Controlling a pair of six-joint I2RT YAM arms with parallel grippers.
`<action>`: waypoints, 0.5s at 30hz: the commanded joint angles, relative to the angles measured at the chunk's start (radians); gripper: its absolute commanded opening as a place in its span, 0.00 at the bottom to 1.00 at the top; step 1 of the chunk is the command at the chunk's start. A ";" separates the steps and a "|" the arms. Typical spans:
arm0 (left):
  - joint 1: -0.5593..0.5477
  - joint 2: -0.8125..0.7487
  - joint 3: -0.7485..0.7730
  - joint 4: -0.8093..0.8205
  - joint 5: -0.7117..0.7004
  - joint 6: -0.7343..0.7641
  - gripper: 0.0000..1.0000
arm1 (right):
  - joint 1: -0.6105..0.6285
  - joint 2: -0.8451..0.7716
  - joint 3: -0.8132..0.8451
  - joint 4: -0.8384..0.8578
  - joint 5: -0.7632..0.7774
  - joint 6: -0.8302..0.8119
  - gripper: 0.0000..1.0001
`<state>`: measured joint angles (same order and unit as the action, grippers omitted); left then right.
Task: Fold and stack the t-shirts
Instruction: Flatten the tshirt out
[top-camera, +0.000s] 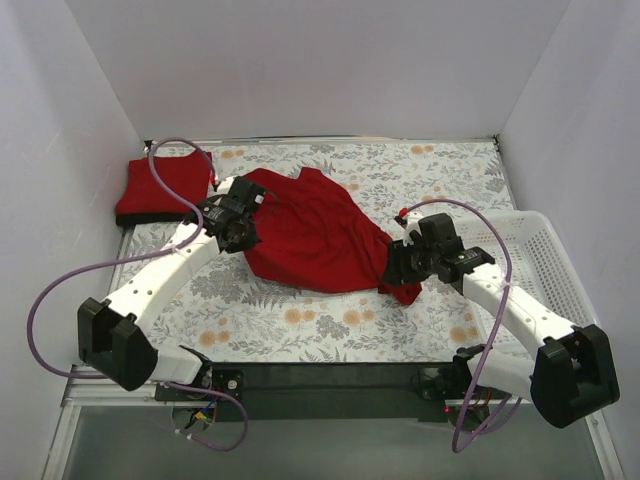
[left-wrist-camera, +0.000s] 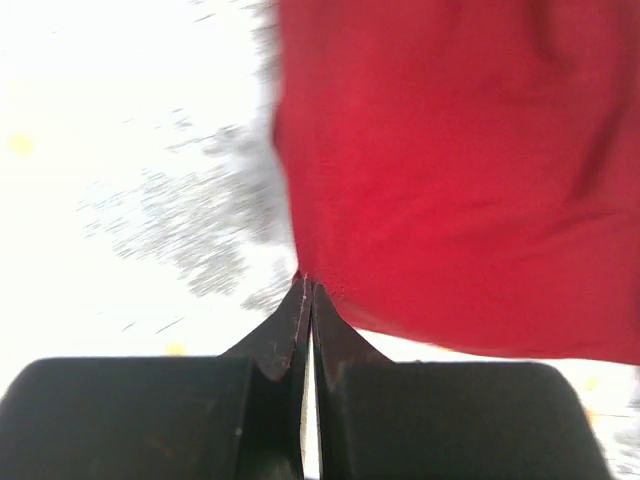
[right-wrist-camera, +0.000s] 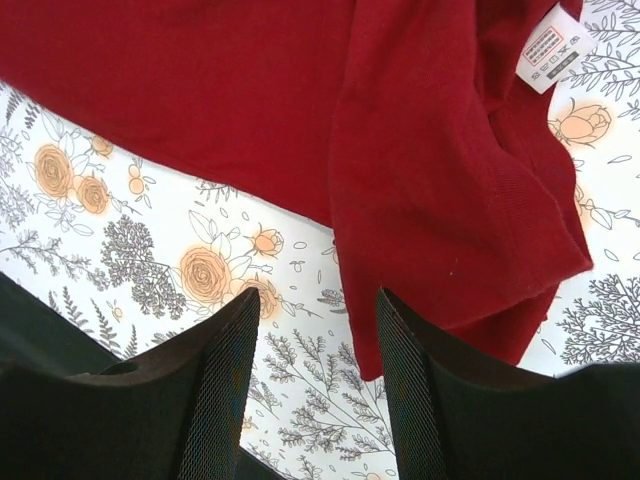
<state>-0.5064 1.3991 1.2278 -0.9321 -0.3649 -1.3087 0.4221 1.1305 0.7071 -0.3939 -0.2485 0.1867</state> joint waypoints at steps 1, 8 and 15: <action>0.000 -0.057 -0.042 -0.207 -0.178 -0.012 0.00 | 0.007 0.020 0.046 -0.003 0.024 0.000 0.48; 0.038 -0.077 -0.163 -0.108 -0.157 0.011 0.00 | 0.006 0.063 0.058 -0.043 0.156 0.011 0.49; 0.055 0.023 -0.254 0.029 -0.129 0.022 0.06 | 0.006 0.055 0.078 -0.048 0.138 0.000 0.48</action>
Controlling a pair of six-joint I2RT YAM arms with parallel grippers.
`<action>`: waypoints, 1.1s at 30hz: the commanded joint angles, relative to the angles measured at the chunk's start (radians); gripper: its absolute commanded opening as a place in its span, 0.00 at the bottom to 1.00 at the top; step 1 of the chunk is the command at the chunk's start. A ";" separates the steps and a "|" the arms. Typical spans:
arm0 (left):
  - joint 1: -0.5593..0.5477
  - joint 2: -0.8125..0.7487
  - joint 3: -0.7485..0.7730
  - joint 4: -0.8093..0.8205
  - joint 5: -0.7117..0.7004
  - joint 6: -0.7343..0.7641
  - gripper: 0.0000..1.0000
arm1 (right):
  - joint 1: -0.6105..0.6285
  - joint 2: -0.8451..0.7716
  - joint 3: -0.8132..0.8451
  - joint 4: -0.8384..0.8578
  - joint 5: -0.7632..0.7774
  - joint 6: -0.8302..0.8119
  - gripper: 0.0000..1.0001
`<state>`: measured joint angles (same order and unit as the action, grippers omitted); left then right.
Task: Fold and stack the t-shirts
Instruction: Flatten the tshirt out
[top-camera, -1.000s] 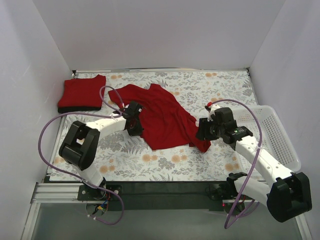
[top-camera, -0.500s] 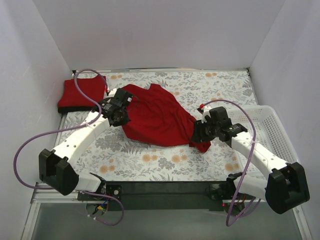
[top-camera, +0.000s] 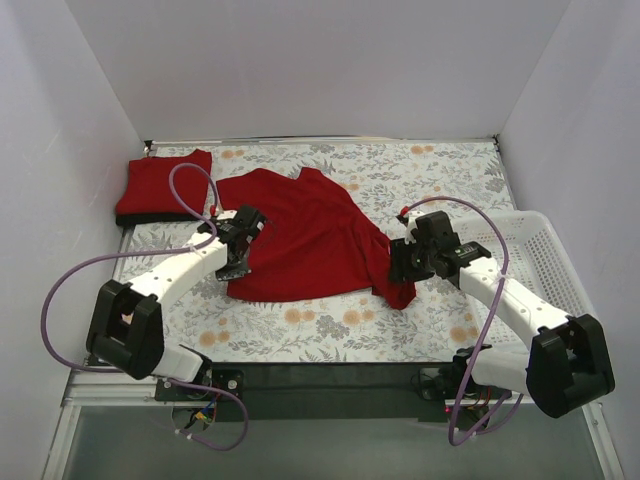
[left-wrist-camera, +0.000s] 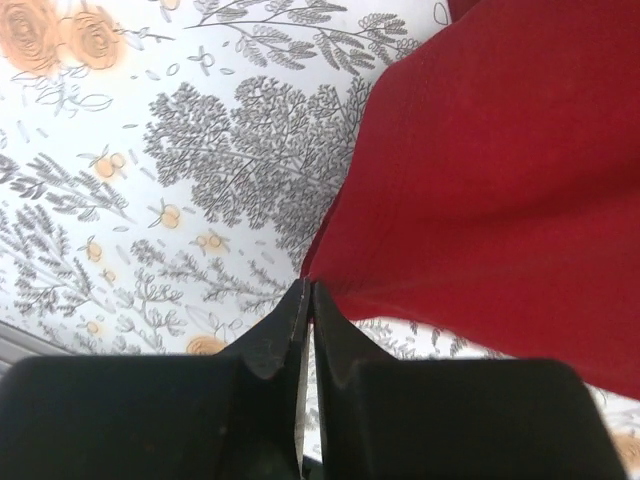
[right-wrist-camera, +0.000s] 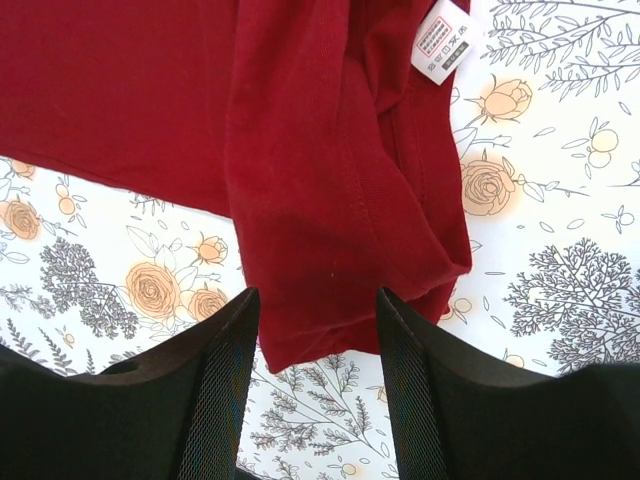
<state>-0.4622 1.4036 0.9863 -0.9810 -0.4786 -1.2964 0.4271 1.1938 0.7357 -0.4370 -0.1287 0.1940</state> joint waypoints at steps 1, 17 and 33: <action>0.017 0.027 -0.018 0.096 -0.015 0.014 0.07 | 0.001 -0.016 0.051 -0.005 0.021 -0.008 0.48; 0.088 -0.064 -0.046 0.114 0.325 -0.001 0.30 | 0.002 -0.062 0.071 -0.016 0.032 -0.024 0.48; 0.188 0.224 0.126 0.396 0.294 0.022 0.40 | 0.001 0.090 0.090 0.018 -0.066 -0.008 0.48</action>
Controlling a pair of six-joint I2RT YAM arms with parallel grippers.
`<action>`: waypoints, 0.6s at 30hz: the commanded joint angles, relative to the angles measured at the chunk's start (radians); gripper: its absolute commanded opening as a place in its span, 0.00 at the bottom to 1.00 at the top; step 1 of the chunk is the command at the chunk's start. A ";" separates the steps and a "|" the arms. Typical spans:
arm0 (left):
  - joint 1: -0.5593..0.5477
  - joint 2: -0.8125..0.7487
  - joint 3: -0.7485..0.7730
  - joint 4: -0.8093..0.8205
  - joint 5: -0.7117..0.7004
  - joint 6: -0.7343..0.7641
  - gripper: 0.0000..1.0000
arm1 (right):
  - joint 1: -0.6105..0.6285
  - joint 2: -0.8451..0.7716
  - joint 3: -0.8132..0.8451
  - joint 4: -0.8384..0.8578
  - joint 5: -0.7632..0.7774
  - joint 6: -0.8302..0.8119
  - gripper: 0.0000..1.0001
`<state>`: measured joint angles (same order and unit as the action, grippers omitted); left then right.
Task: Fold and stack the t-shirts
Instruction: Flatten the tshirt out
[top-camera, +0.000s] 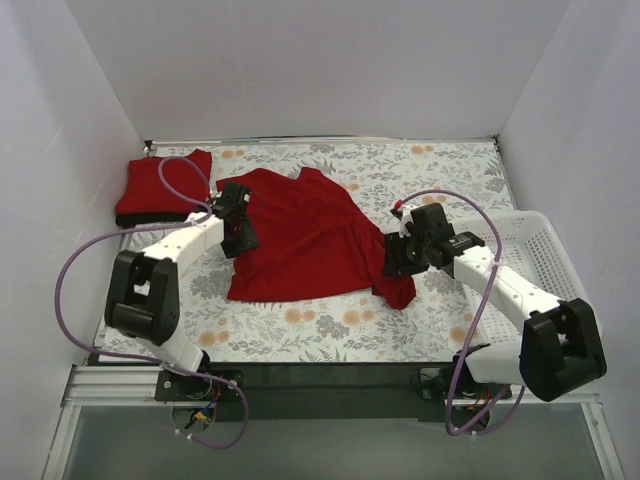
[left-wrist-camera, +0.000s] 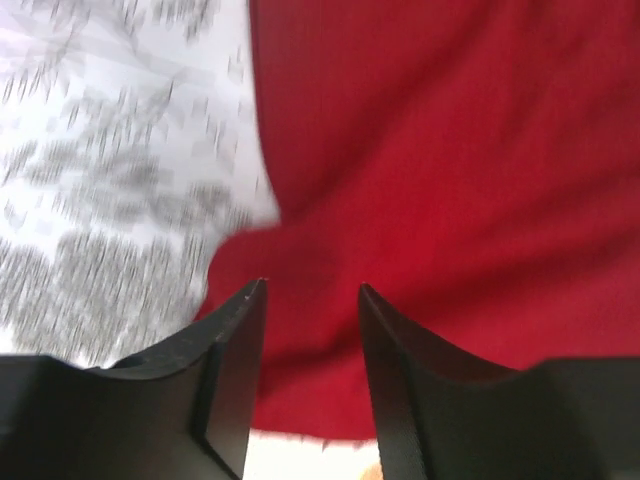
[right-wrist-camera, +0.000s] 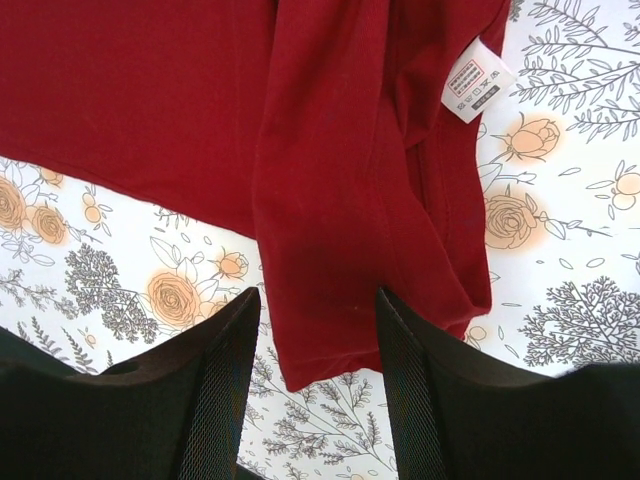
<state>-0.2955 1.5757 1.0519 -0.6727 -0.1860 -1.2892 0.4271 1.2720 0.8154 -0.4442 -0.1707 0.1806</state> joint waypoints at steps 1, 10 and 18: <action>0.024 0.110 0.072 0.100 0.006 0.016 0.38 | 0.001 0.021 0.002 0.027 -0.023 0.008 0.48; 0.073 0.369 0.246 0.131 -0.023 0.063 0.35 | -0.014 0.067 -0.076 0.030 0.002 0.026 0.48; 0.110 0.604 0.554 0.122 0.003 0.099 0.42 | -0.016 0.063 -0.053 0.038 0.028 0.028 0.48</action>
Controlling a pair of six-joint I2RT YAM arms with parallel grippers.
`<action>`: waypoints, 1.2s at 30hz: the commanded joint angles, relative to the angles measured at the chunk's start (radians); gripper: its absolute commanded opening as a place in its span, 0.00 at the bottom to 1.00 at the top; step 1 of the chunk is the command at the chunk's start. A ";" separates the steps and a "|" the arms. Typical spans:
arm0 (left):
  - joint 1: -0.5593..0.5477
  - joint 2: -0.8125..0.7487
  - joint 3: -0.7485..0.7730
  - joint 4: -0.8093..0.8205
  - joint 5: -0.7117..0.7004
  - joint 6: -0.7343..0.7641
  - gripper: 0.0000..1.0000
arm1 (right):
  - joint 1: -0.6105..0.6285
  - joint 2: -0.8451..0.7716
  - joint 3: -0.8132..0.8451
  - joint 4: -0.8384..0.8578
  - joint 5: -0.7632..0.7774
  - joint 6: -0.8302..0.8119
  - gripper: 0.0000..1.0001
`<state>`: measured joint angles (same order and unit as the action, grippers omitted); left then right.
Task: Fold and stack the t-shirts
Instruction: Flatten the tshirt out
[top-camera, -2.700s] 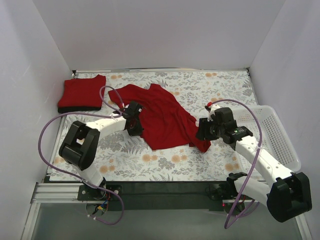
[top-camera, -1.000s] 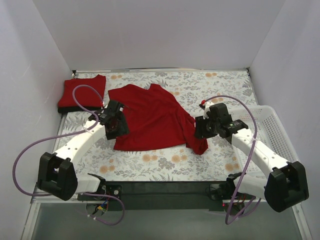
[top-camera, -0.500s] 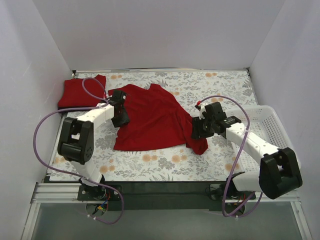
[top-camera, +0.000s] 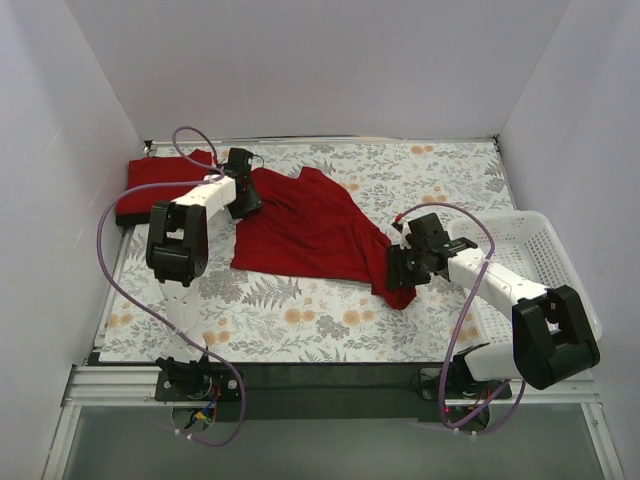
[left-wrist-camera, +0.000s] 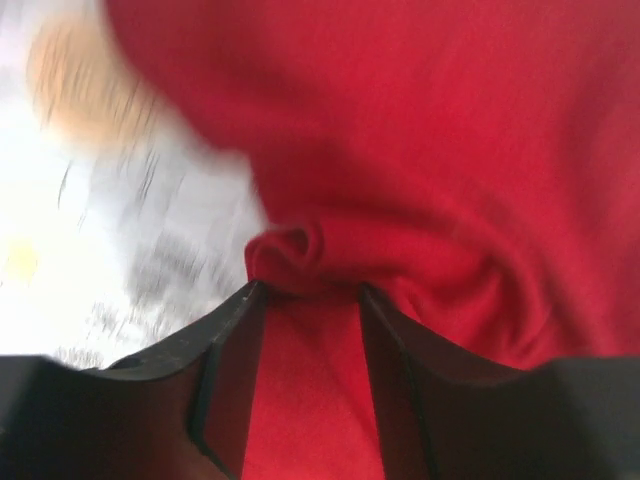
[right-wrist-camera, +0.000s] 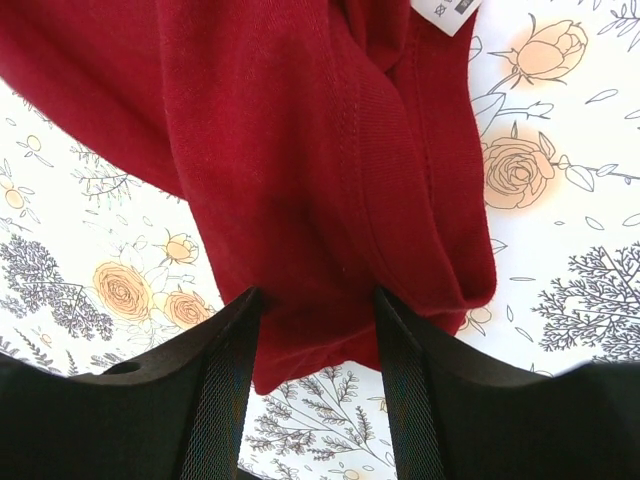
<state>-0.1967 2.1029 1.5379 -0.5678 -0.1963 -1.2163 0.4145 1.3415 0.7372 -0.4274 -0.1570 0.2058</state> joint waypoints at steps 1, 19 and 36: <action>0.011 0.103 0.097 0.016 0.021 0.032 0.45 | -0.003 -0.008 0.030 0.022 0.011 0.004 0.48; 0.003 -0.817 -0.632 -0.098 0.028 -0.176 0.70 | -0.003 -0.205 0.057 0.016 -0.044 0.003 0.52; 0.002 -0.686 -0.734 0.012 -0.006 -0.367 0.63 | -0.003 -0.294 0.013 0.013 -0.059 -0.009 0.54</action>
<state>-0.1917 1.3960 0.7990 -0.5873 -0.1715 -1.5314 0.4133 1.0782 0.7666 -0.4206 -0.1986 0.2062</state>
